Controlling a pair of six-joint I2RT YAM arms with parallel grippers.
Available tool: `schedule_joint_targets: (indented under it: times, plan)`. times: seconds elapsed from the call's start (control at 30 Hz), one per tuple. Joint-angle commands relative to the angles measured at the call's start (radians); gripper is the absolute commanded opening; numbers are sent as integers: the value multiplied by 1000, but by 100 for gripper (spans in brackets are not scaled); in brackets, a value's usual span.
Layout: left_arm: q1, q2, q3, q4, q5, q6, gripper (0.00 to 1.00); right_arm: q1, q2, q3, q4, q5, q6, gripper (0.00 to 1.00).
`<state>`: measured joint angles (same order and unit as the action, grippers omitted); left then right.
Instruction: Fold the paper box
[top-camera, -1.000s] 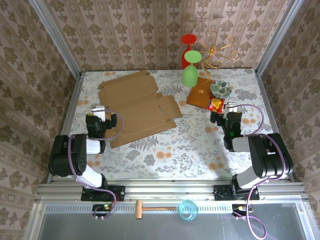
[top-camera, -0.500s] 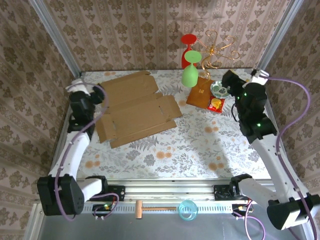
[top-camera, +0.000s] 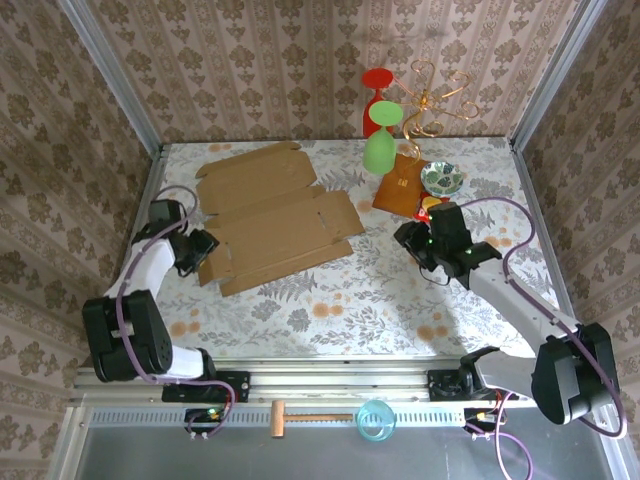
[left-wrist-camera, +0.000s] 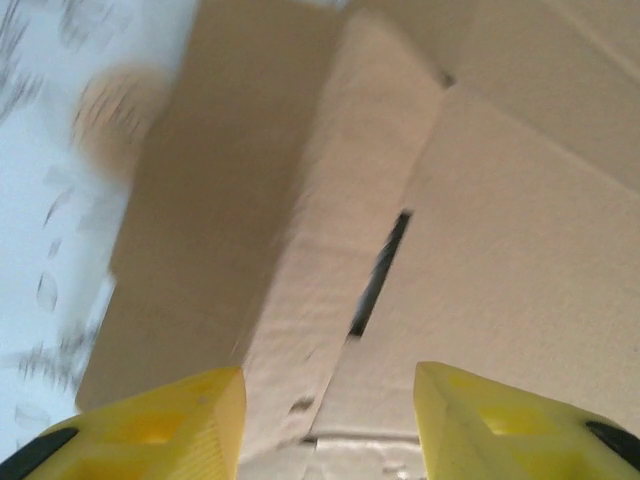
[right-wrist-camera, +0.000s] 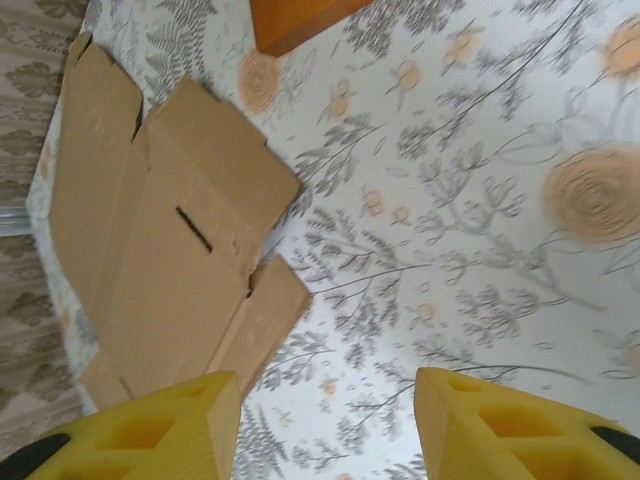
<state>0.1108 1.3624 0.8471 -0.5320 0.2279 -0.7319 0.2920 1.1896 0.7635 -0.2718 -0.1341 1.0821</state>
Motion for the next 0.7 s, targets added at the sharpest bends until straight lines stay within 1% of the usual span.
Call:
schedule_joint_targets:
  times: [0.0,0.13,0.17,0.23,0.3,0.37,0.43,0.57,0.67]
  plan:
    - [-50,-120,-64,-72,20,-250,51,7,26,3,79,-73,93,51]
    - [-134,-267,-186,-38,-38,-494,54,11,46,-13,116,-85,123,53]
    - [-142,-296,-220,-15,-50,-541,54,10,50,-16,126,-90,127,53]
    - [-145,-331,-276,36,-73,-586,56,11,59,-21,150,-102,132,53]
    - [-133,-338,-338,154,-70,-623,57,11,69,-29,184,-121,142,53]
    - [-113,-323,-417,364,-51,-665,57,11,80,-39,218,-141,156,53]
    - [-104,-299,-441,436,-50,-688,56,10,89,-48,245,-156,166,53]
    - [-95,-281,-429,432,-69,-639,55,11,93,-58,259,-172,174,53]
    - [-74,-286,-456,450,-82,-619,52,10,92,-62,263,-173,174,53]
